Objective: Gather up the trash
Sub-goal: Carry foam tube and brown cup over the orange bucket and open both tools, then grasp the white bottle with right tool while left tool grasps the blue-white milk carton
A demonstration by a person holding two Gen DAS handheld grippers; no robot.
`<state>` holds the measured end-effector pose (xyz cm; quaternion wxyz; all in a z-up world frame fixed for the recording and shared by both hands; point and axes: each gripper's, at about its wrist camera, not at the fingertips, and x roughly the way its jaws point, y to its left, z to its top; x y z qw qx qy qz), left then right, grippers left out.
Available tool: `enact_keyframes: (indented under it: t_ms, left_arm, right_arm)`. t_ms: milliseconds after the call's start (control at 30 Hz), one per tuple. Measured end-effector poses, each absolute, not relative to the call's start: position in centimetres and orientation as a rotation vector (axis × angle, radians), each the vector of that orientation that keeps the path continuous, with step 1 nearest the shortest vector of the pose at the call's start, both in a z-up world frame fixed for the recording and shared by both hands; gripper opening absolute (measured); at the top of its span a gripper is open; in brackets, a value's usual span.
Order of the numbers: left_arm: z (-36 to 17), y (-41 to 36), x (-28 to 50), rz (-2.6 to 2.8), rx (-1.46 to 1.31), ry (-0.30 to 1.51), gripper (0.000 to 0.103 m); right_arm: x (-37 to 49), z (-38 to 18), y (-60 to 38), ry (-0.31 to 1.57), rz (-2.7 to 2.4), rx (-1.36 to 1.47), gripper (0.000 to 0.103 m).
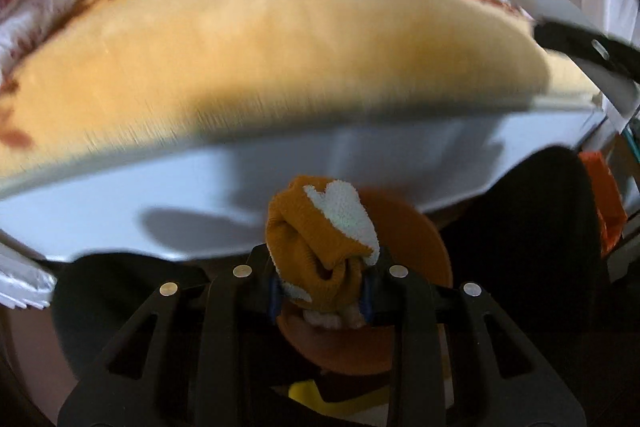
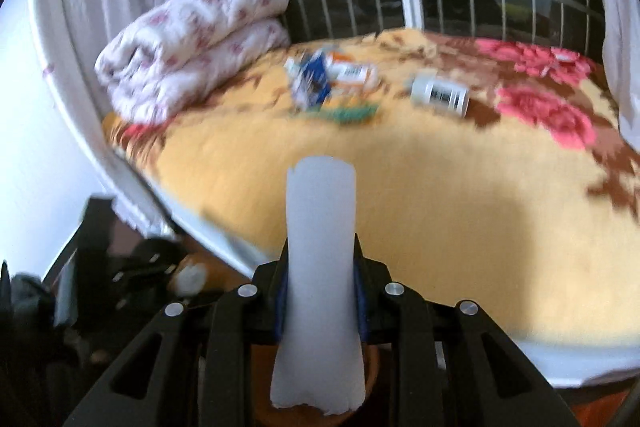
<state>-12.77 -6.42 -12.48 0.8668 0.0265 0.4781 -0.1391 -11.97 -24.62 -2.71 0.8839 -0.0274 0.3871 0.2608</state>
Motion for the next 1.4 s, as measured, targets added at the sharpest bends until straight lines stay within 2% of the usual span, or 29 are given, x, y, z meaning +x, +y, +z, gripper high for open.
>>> enact_keyframes:
  t_ms: [400,900,1033,1067,1100,1133,1167,1400]
  left_arm:
    - [-18.6,-7.5,-12.0,-0.266,0.09,1.169,0.027]
    - [-21.2,-7.4,-9.6,-0.273,0.086,1.265,0.027]
    - [-21.3,-8.7,-10.1,-0.272,0.091,1.267,0.029]
    - [-21.1,-8.6,-10.0,-0.266,0.096,1.265,0.039]
    - [-21.1,-8.7,-10.0,-0.258,0.105,1.268,0.057]
    - [-21.1,-8.8,-9.9,-0.249,0.111,1.265,0.065]
    - [-21.0,-8.8,-10.0,-0.241,0.113,1.259,0.075]
    - [-20.8,-8.7,-9.8,-0.238,0.085,1.259,0.076]
  right_arm:
    - [-13.6,-15.4,-22.1,1.112,0.479,-0.089,0.026]
    - [-12.4,-18.9,-20.5,1.199,0.494,-0.088,0.026]
    - [-12.1,-19.8,-20.6,1.208,0.491,-0.09,0.029]
    - [-12.0,-20.0,-20.5,1.209,0.483,-0.092,0.032]
    - [-11.9,-20.1,-20.5,1.212,0.474,-0.093,0.039]
    - [-11.7,-20.1,-20.5,1.214,0.46,-0.093,0.054]
    - [-11.7,-20.2,-20.7,1.209,0.446,-0.089,0.057]
    - [-11.7,-20.0,-21.5,1.192,0.424,-0.039,0.057]
